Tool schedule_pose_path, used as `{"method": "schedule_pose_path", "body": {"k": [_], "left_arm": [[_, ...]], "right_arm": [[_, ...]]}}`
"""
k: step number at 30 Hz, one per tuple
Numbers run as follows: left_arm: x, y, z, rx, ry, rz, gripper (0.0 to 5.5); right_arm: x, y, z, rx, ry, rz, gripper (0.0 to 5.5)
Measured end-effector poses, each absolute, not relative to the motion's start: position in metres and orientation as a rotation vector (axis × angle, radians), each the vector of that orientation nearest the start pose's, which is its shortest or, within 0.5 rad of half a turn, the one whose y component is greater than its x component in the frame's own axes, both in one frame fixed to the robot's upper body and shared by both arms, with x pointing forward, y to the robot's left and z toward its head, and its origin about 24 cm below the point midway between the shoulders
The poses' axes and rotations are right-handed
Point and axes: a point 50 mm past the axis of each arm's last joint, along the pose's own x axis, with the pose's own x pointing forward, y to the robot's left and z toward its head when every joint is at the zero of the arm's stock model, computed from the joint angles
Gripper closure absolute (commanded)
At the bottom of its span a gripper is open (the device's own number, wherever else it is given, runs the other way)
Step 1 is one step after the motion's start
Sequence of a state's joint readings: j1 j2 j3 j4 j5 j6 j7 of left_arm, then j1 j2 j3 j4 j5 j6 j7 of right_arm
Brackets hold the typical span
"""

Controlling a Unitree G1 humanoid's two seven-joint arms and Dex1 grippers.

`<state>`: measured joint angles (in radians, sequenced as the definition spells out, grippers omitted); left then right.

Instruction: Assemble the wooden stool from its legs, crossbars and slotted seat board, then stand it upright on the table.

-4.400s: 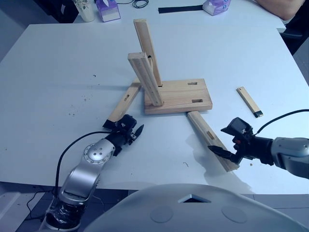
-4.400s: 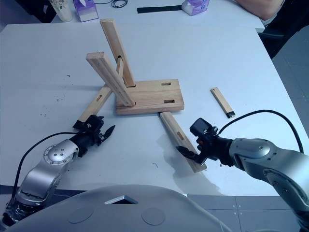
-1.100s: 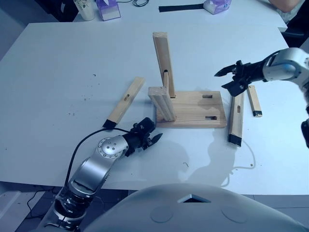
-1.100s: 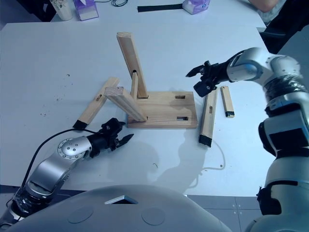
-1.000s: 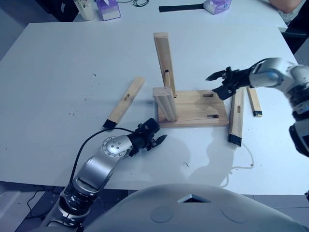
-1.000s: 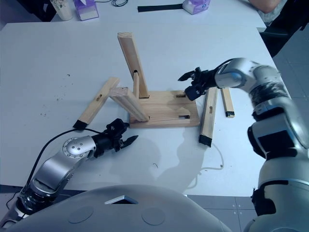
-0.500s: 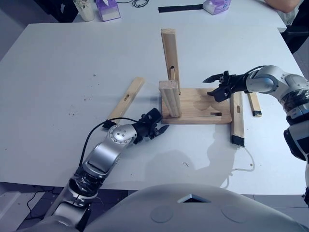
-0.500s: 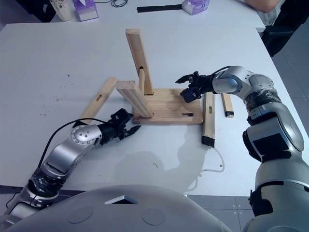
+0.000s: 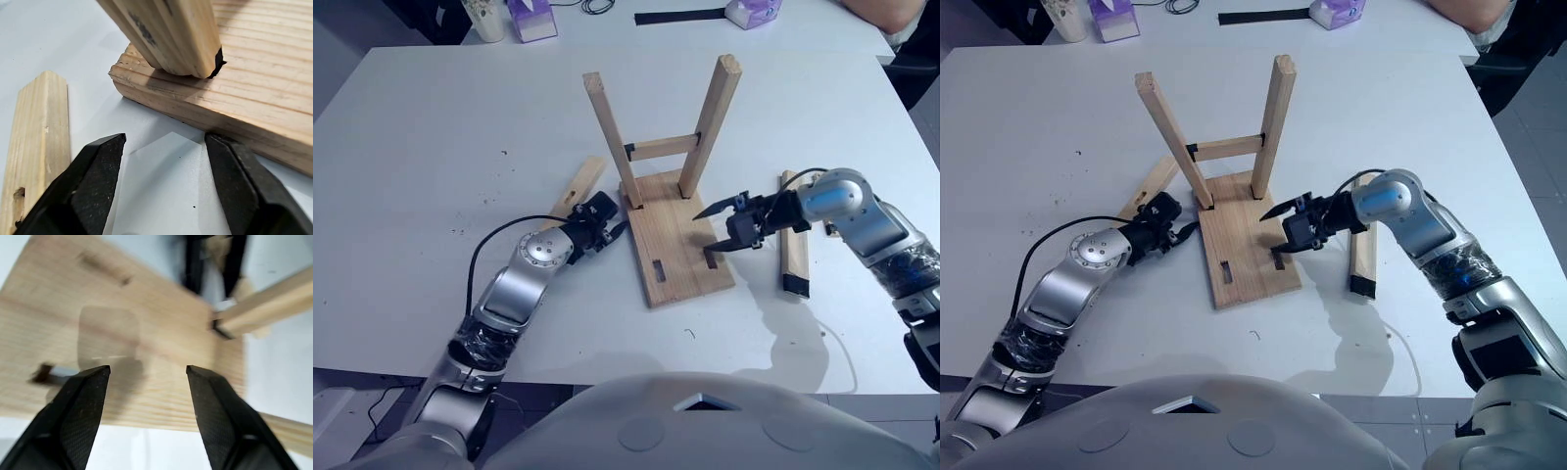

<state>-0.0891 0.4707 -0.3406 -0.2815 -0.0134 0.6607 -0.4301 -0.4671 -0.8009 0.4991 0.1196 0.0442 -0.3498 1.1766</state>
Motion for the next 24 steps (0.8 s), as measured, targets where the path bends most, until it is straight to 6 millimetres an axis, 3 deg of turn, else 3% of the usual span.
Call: {"method": "schedule_pose_path", "body": {"k": [8,15,17,20,24], "left_arm": [[0.240,0.138,0.045,0.448,0.463,-0.670,2.46],[0.239,0.146,0.043,0.395,0.456,-0.567,2.46],[0.239,0.153,0.043,0.373,0.451,-0.498,2.46],[0.237,0.156,0.049,0.332,0.403,-0.430,2.46],[0.237,0.164,0.062,0.292,0.322,-0.366,2.46]], "right_arm": [[0.259,-0.168,0.123,-0.858,0.054,1.377,2.61],[0.243,-0.230,0.146,-0.644,0.218,0.944,2.61],[0.240,-0.256,0.144,-0.601,0.300,0.747,2.61],[0.236,-0.280,0.131,-0.523,0.414,0.509,2.61],[0.229,-0.292,0.110,-0.315,0.546,0.309,2.61]]}}
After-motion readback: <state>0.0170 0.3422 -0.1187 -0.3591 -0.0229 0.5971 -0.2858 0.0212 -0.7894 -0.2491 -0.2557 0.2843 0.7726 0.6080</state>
